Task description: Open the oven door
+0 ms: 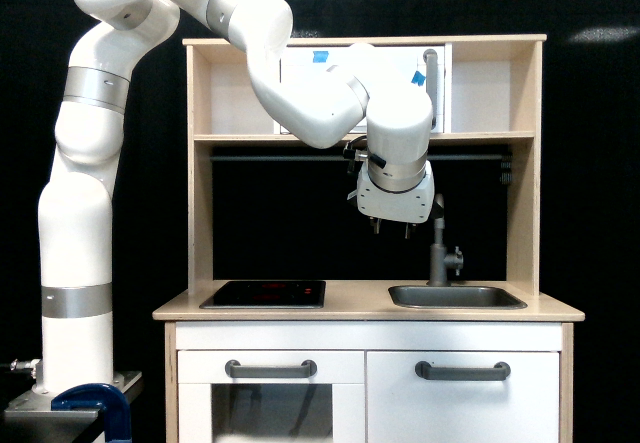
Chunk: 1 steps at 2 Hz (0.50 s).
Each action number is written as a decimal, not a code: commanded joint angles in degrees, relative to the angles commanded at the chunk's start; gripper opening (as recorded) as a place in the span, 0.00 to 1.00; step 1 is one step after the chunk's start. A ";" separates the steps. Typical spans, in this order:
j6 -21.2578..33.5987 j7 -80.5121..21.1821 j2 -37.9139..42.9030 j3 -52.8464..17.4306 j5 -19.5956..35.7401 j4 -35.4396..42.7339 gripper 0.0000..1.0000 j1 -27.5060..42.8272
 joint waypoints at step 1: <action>2.78 1.15 3.42 3.20 0.64 6.23 1.00 -3.19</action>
